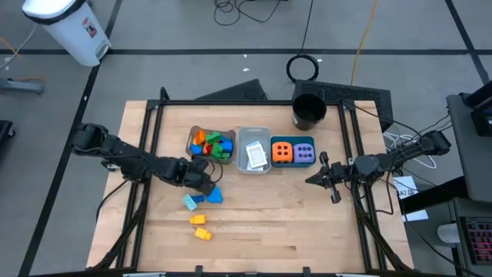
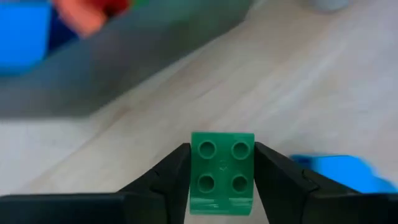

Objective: Pick & Place Toys
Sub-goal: Put the green game piece into the black bin

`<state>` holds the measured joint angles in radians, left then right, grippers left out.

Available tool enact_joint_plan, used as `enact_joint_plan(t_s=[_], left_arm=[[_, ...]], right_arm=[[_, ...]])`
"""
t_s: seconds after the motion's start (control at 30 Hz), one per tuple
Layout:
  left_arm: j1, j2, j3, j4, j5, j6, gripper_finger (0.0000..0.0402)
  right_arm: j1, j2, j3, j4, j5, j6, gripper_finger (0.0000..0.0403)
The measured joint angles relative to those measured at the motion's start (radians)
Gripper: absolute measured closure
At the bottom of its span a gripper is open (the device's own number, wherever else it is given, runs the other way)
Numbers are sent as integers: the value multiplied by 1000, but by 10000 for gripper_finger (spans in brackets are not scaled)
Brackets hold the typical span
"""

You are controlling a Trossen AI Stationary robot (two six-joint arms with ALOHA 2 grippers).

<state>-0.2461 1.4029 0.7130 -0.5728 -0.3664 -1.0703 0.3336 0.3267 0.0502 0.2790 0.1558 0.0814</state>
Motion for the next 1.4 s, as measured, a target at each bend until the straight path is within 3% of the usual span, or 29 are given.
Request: enact_joint_plan(t_s=[0.13,0.5,0.77,1.13,1.4], left_arm=[[8,0,80,-2,-1,98,257],[72,0,326,-2,-28,368,239],[171,-1,463,-9,-27,525,257],[403,-1,446,-46,16,563,255],[478,-1,355,56,55,565,244]], right_arm=[[0,0,0,0,0,0,399],[0,0,0,0,0,0,399],[0,0,0,0,0,0,398],[0,0,0,0,0,0,398],[0,0,0,0,0,0,399]])
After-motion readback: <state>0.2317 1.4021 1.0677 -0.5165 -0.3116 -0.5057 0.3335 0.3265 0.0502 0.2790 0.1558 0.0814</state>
